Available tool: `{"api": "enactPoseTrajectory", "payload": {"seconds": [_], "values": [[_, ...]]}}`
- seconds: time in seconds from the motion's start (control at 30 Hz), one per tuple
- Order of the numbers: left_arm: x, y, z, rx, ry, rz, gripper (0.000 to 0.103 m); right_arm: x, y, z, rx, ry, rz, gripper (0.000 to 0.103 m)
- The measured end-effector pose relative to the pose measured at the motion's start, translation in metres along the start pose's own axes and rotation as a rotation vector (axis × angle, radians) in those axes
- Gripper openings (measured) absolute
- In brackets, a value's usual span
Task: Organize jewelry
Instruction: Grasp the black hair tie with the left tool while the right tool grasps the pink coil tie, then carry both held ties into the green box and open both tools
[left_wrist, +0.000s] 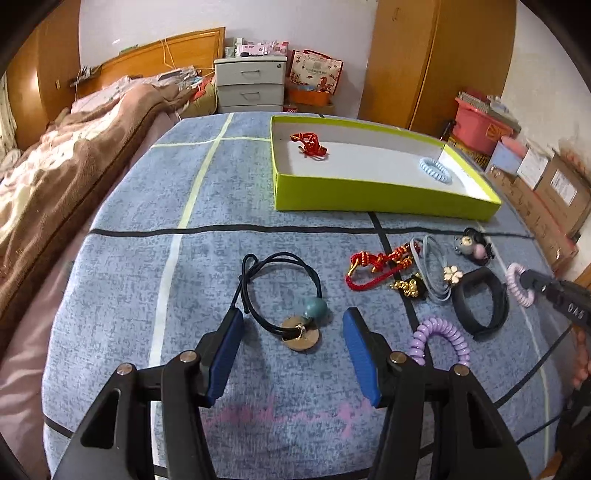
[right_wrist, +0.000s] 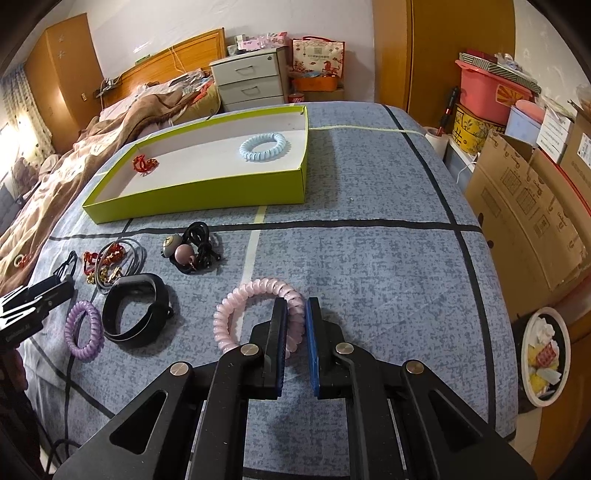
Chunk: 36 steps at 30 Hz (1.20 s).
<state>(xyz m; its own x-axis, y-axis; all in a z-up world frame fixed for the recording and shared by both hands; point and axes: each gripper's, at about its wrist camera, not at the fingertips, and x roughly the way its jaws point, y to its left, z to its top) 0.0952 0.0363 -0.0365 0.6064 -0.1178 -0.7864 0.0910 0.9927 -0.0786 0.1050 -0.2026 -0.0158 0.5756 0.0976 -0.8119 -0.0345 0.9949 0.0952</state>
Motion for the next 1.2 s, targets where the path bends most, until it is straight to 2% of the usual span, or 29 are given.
{"api": "enactPoseTrajectory", "payload": {"seconds": [0.03, 0.1, 0.23, 0.3, 0.43, 0.47, 1.2], "values": [[0.000, -0.001, 0.000, 0.000, -0.002, 0.000, 0.051, 0.000, 0.000, 0.000, 0.001, 0.000, 0.001, 0.010], [-0.001, 0.001, 0.000, -0.008, -0.003, -0.002, 0.039, 0.000, -0.001, 0.000, 0.005, -0.001, 0.003, 0.010], [-0.001, 0.003, 0.001, -0.011, -0.006, 0.010, 0.029, 0.000, -0.002, 0.000, 0.004, -0.001, 0.002, 0.010], [-0.001, 0.004, 0.001, -0.011, -0.007, 0.010, 0.020, -0.001, -0.002, 0.000, 0.006, -0.002, 0.001, 0.010], [-0.002, 0.006, 0.002, -0.021, -0.007, -0.002, 0.019, -0.001, -0.002, 0.000, 0.013, -0.003, 0.002, 0.010], [-0.002, 0.007, 0.002, -0.026, -0.008, -0.004, 0.015, -0.001, -0.002, 0.000, 0.013, -0.003, 0.002, 0.010], [-0.020, 0.010, 0.011, -0.028, -0.065, -0.039, 0.015, -0.012, 0.001, 0.005, 0.027, -0.041, 0.033, 0.010]]}}
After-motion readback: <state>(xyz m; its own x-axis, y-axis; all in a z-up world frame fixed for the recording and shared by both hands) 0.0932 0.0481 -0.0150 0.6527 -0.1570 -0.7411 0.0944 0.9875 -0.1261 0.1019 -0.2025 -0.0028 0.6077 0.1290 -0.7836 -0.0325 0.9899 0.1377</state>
